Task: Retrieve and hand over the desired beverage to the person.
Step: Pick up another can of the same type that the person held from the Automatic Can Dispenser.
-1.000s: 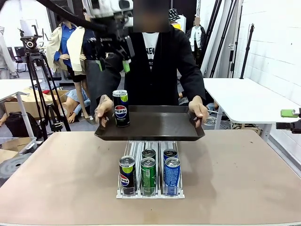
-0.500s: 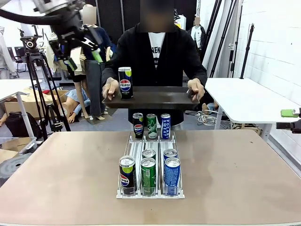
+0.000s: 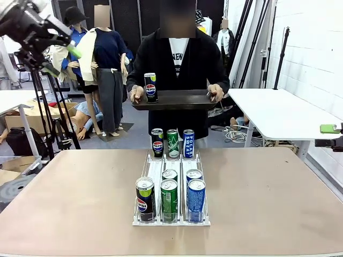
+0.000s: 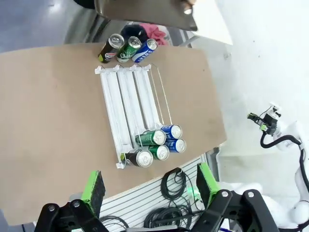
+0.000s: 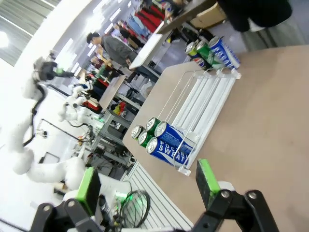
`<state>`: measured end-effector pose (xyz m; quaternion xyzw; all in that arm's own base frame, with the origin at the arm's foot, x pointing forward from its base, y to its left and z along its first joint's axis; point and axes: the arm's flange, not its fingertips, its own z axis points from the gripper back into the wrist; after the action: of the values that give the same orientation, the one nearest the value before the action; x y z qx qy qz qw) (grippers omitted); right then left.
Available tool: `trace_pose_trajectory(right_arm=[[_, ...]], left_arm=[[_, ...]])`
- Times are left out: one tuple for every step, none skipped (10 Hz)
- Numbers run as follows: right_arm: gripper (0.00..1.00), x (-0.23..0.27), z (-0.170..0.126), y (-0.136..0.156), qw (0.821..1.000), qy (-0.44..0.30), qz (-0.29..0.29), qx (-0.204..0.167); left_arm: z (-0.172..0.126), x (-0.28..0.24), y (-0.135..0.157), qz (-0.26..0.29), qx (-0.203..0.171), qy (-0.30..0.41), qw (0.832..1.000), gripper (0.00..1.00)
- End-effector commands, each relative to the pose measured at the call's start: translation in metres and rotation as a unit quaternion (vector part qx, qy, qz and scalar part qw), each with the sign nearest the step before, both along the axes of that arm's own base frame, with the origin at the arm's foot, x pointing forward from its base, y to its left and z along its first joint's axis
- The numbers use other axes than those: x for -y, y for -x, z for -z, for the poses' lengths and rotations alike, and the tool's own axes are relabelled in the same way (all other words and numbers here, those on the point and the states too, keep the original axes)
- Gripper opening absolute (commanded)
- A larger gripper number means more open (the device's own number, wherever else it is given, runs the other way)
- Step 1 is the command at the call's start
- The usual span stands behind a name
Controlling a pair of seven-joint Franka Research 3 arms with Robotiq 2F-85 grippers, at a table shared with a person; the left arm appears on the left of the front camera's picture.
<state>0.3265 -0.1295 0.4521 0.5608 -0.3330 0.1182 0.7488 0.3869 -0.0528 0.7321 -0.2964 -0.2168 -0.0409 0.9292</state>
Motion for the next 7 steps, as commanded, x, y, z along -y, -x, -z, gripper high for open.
trace_pose_trajectory(right_arm=[[1.00,-0.002,-0.001,-0.003,1.000,-0.011,0.003,0.016],[1.00,-0.002,-0.001,-0.003,1.000,-0.011,0.003,0.016],[1.00,-0.002,-0.001,-0.003,1.000,-0.011,0.003,0.016],[1.00,-0.002,-0.001,-0.003,1.000,-0.011,0.003,0.016],[1.00,-0.002,-0.001,-0.003,1.000,-0.011,0.003,0.016],[1.00,-0.002,-0.001,-0.003,1.000,-0.011,0.003,0.016],[1.00,-0.002,-0.001,-0.003,1.000,-0.011,0.003,0.016]], left_arm=[[0.026,-0.001,0.013,0.013,0.018,0.029,0.999,1.00],[0.000,0.000,0.000,0.000,0.000,0.000,1.000,1.00],[0.000,0.000,0.000,0.000,0.000,0.000,1.000,1.00],[0.000,0.000,0.000,0.000,0.000,0.000,1.000,1.00],[0.000,0.000,0.000,0.000,0.000,0.000,1.000,1.00],[0.000,0.000,0.000,0.000,0.000,0.000,1.000,1.00],[0.000,0.000,0.000,0.000,0.000,0.000,1.000,1.00]])
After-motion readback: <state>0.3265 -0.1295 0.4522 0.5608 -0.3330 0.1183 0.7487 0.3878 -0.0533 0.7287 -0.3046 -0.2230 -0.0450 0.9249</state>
